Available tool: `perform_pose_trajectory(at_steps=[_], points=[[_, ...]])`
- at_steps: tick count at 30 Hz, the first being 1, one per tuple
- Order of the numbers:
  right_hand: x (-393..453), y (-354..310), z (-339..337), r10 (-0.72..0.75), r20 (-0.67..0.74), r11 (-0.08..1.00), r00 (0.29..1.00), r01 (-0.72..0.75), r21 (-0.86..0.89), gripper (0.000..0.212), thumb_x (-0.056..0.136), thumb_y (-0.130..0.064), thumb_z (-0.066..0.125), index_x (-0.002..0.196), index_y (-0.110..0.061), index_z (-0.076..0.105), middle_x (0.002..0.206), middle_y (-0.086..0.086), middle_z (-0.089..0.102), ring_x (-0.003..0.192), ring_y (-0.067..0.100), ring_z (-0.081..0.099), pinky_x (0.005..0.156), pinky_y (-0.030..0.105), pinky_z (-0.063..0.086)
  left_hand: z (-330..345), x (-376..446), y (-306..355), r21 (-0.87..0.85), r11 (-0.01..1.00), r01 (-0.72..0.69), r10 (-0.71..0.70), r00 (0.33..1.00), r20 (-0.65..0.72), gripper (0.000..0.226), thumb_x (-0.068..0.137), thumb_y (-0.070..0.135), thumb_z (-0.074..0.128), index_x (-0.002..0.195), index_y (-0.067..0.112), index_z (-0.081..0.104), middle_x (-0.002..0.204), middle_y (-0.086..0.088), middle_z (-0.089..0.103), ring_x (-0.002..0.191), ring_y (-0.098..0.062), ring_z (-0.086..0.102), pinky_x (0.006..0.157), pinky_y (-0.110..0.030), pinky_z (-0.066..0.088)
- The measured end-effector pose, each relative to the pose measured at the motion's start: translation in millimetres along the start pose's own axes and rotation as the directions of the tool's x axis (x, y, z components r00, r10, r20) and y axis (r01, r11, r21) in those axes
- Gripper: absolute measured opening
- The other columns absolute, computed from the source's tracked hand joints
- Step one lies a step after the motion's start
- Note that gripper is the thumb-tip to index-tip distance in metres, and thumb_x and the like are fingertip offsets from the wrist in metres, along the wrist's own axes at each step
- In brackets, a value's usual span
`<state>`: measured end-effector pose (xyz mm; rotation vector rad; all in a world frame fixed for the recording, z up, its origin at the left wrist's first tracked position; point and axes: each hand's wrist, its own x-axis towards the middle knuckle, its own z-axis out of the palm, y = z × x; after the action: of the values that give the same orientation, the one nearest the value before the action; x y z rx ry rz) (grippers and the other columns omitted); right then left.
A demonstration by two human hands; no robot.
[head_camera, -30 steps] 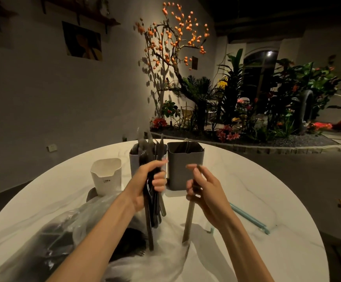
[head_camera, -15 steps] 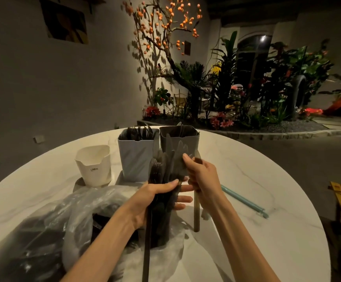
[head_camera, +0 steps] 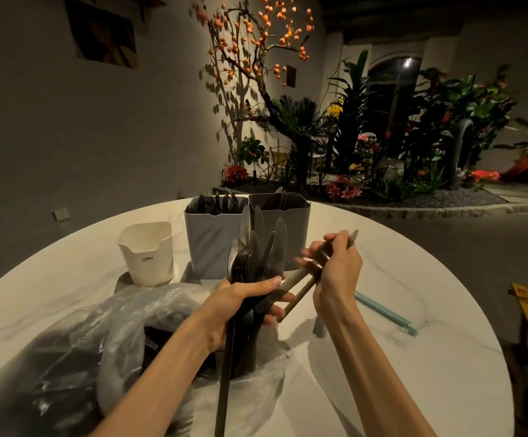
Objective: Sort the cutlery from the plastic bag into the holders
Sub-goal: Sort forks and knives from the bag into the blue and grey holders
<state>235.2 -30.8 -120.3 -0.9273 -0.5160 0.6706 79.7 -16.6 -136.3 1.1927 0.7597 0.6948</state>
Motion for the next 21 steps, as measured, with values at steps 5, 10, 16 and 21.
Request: perform_pose_trajectory(at_steps=[5,10,16,21], points=[[0,-7,-1,0.138,0.045,0.976,0.989,-0.144,0.164,0.035,0.109,-0.037,0.035,0.091,-0.012,0.050,0.054,-0.002,0.040,0.043,0.007,0.033,0.039,0.018,0.031,4,-6,-1,0.044,0.999,0.015,-0.013,0.999,-0.046,0.039,0.085,0.030,0.075,0.110,0.000,0.070,0.095,-0.016,0.077,0.084,-0.032,0.076,0.062,-0.030,0.058],[-2,-17,-1,0.141,0.107,0.955,0.984,-0.164,0.246,0.032,0.103,-0.042,0.051,0.099,-0.011,0.058,0.054,-0.005,0.031,0.044,0.006,0.024,0.038,0.016,0.022,7,-8,1,0.078,0.997,-0.008,0.015,0.996,-0.082,0.036,0.086,0.035,0.074,0.093,0.000,0.071,0.090,-0.018,0.077,0.083,-0.031,0.076,0.059,-0.027,0.056],[0,-20,-12,0.171,0.231,0.984,0.958,-0.177,0.004,0.023,0.092,-0.028,0.071,0.087,-0.010,0.058,0.052,-0.007,0.032,0.042,0.006,0.027,0.039,0.016,0.027,3,-7,1,-0.028,0.999,-0.018,0.014,0.988,-0.151,0.038,0.081,0.037,0.080,0.084,0.000,0.072,0.080,-0.019,0.073,0.065,-0.023,0.071,0.059,-0.028,0.057],[-14,-9,-6,0.327,0.485,0.868,0.811,-0.056,-0.493,0.028,0.087,-0.036,0.075,0.075,-0.013,0.068,0.051,-0.005,0.040,0.044,0.007,0.034,0.045,0.018,0.031,3,-8,1,0.014,0.998,-0.069,0.070,0.992,-0.106,0.040,0.081,0.035,0.075,0.097,-0.002,0.071,0.081,-0.017,0.074,0.066,-0.023,0.070,0.058,-0.028,0.057]])
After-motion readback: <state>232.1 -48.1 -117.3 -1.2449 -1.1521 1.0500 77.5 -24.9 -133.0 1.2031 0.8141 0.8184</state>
